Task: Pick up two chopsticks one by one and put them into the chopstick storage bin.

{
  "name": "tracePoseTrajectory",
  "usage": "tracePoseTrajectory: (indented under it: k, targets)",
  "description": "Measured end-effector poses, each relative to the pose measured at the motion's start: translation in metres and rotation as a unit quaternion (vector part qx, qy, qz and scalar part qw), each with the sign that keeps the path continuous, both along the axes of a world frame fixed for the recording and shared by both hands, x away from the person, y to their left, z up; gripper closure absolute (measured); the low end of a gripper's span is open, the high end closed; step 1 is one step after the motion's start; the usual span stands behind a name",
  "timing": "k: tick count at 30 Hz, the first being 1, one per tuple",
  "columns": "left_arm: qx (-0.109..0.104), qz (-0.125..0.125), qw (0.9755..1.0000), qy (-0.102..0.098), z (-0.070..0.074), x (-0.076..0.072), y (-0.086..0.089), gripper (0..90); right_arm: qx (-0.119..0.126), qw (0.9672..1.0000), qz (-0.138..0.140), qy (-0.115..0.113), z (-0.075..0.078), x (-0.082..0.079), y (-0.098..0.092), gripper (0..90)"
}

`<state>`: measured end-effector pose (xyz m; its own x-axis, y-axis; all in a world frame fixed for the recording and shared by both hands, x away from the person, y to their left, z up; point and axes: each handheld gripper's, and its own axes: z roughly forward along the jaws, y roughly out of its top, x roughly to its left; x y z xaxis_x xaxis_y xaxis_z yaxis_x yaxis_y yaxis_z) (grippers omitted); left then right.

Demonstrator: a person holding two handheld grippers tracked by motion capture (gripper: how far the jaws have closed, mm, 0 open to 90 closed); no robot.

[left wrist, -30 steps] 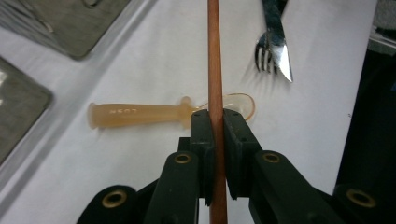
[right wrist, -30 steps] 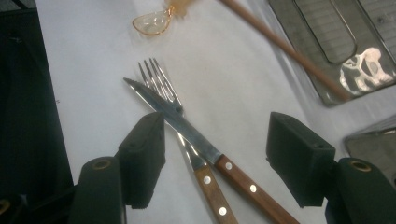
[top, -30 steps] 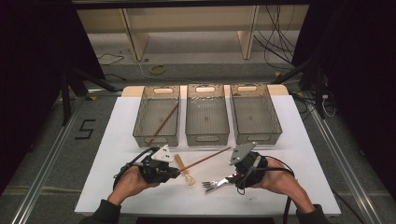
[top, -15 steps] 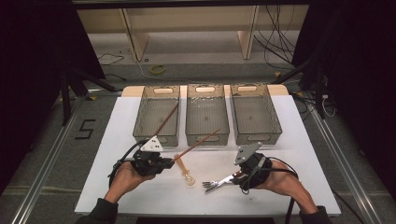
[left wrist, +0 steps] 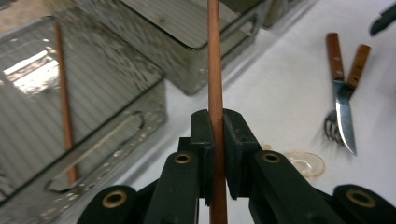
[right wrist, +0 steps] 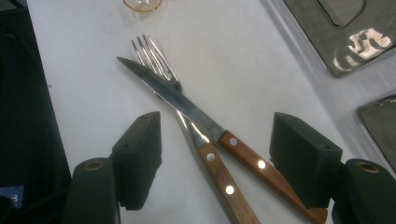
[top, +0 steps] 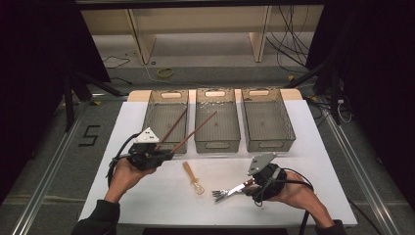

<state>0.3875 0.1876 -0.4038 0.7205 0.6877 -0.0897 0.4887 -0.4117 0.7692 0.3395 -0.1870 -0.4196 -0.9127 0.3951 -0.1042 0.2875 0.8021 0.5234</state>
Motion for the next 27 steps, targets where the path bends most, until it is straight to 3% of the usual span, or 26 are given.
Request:
tracePoseTrajectory:
  k: [8, 13, 27]
  targets:
    - [-0.016, 0.031, 0.9994, 0.000, 0.005, 0.020, 0.011, 83.1, 0.006, 1.0000, -0.004, 0.001, -0.004, -0.002, -0.005, 34.8]
    - [-0.013, 0.047, 0.9988, 0.001, 0.007, 0.034, 0.013, 83.1, 0.014, 0.9999, -0.005, 0.002, -0.005, -0.004, -0.007, 34.5]
    - [-0.019, 0.103, 0.9945, 0.011, 0.009, 0.071, 0.023, 83.0, 0.019, 0.9998, -0.007, 0.003, -0.006, -0.007, -0.010, 34.5]
